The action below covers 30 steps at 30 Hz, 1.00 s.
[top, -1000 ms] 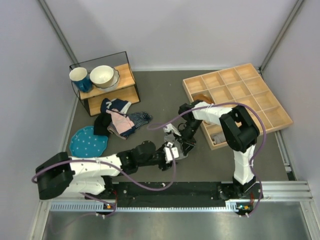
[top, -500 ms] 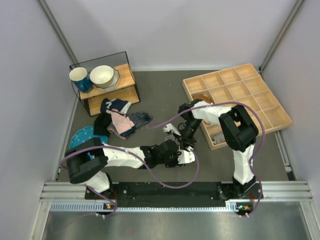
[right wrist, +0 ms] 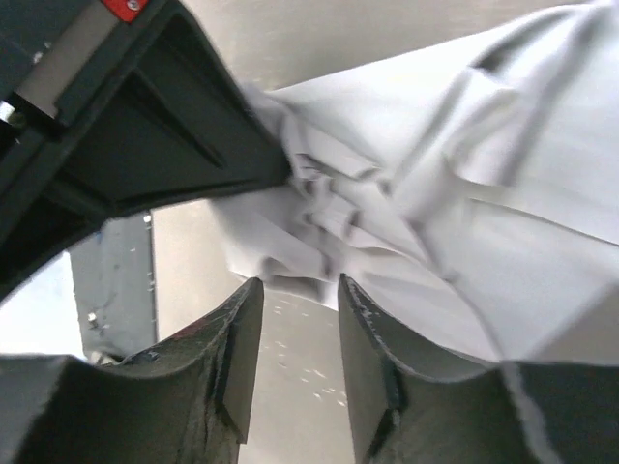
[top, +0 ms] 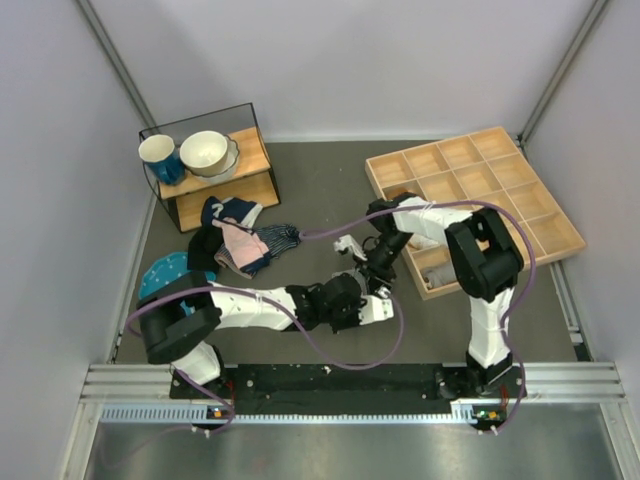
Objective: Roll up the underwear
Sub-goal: Roll the underwear to the center of the board.
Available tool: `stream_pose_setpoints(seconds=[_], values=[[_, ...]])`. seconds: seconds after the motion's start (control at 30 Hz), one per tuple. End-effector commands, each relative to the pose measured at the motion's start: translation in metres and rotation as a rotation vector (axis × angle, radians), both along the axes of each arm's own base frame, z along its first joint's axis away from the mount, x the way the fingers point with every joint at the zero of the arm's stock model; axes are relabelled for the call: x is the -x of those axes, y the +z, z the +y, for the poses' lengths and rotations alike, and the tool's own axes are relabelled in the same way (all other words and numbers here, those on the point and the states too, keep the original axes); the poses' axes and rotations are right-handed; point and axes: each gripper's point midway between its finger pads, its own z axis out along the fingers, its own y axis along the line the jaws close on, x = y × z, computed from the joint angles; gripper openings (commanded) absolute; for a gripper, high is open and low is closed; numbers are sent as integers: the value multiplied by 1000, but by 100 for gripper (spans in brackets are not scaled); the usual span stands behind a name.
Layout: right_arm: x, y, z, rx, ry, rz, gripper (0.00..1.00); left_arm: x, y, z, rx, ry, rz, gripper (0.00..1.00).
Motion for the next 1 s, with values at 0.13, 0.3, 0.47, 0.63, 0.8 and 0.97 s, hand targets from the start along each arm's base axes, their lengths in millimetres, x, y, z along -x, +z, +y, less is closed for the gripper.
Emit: stream_pose_setpoints(seconds=[0.13,0.3,0.47,0.63,0.8,0.97], values=[[-81,50,-15,-129,-333,-320,44,13,8,2,79,66,382,0],[-91,82,-34,-206,-415,-485,44,8,3,9,89,148,643,0],[-45,96,-35,-358,-309,-536,44,0,-13,12,75,216,913,0],[2,103,-39,-517,-126,-640,56,-9,-26,17,55,303,1060,0],[17,75,-22,-477,99,-760,67,-19,-34,23,53,367,1091,0],[7,50,11,-383,234,-904,67,-25,-36,23,65,393,1098,2]])
